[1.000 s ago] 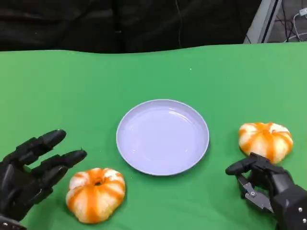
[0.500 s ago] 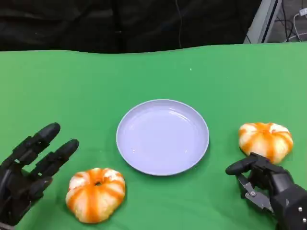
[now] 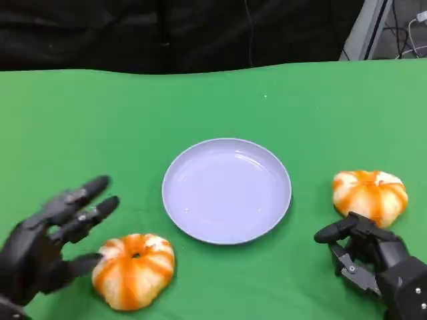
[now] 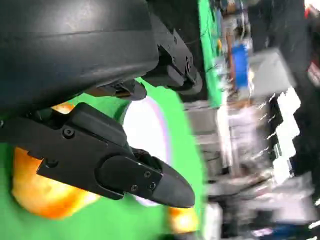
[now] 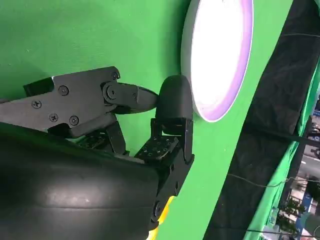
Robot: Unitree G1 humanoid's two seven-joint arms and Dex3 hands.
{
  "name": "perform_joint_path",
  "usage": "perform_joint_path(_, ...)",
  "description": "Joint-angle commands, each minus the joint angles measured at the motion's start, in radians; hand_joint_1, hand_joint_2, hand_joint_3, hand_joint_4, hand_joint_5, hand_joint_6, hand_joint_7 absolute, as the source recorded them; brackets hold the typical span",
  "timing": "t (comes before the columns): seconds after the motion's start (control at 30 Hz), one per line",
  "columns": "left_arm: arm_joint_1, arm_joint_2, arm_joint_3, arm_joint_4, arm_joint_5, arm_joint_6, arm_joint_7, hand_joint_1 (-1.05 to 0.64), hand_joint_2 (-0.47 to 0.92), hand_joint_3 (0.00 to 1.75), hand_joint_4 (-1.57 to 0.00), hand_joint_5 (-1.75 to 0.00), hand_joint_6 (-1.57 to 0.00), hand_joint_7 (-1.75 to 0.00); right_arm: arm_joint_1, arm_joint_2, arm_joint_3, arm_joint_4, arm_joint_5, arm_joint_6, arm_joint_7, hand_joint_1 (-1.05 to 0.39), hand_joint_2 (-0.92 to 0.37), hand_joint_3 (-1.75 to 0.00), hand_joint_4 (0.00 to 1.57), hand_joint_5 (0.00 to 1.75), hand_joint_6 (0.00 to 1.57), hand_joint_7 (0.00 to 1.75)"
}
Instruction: Grasp the bread from the table and place it into the plate.
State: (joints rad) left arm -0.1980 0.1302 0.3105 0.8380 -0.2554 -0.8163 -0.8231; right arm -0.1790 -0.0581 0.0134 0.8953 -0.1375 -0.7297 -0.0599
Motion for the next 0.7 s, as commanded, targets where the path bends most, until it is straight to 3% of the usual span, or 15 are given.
perform_joint_path(0.03,0.023,0.037,-0.033,-0.025,0.042,-0.039,0.065,-0.87,0.92,0.08,-0.46,0.00,-0.44,0.00,0.012,-0.018,-0.005,0.027,0.004,0.022,0.003,-0.29,-0.92,-0.40,0.67,1.75,0.78,1.09)
perform_joint_path(0.4,0.077,0.091,-0.122,-0.127,0.177,-0.087,0.210,-0.89,0.92,0.11,-0.44,0.00,-0.43,-0.01,0.011,-0.020,-0.004,0.031,-0.001,0.019,0.000,-0.30,-0.92,-0.40,0.67,1.75,0.78,1.09)
perform_joint_path(0.47,0.091,0.111,-0.140,-0.157,0.242,-0.088,0.262,-0.93,0.92,0.15,-0.45,-0.01,-0.44,-0.01,0.010,-0.021,-0.004,0.033,-0.004,0.017,-0.002,-0.30,-0.92,-0.40,0.67,1.75,0.78,1.09)
perform_joint_path(0.6,0.113,0.152,-0.179,-0.218,0.346,-0.071,0.343,-0.95,0.92,0.39,-0.48,-0.01,-0.45,0.00,0.011,-0.021,-0.003,0.030,-0.008,0.020,-0.009,-0.31,-0.92,-0.40,0.66,1.74,0.79,1.09)
perform_joint_path(0.7,0.125,0.172,-0.206,-0.251,0.378,-0.044,0.377,-0.95,0.92,0.44,-0.50,-0.02,-0.45,0.00,0.011,-0.024,0.001,0.028,-0.016,0.025,-0.016,-0.31,-0.92,-0.40,0.65,1.74,0.79,1.09)
